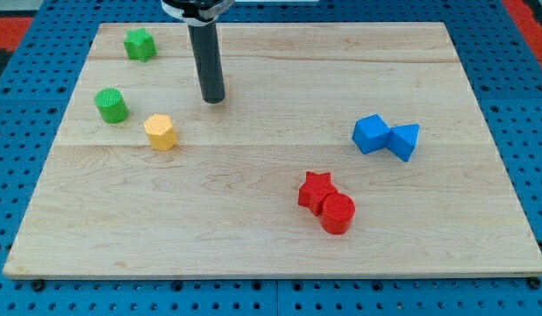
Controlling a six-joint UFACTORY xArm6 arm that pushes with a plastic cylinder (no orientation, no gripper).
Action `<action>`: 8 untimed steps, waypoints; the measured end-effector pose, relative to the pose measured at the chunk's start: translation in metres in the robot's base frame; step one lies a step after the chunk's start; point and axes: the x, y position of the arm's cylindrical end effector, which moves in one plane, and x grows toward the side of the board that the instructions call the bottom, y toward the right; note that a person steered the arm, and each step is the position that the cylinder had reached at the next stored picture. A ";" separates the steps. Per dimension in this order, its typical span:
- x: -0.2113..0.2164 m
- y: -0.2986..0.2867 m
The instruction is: Place a yellow hexagon to the bottom of the green circle
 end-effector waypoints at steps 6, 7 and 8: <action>0.017 -0.040; 0.047 -0.041; 0.070 -0.038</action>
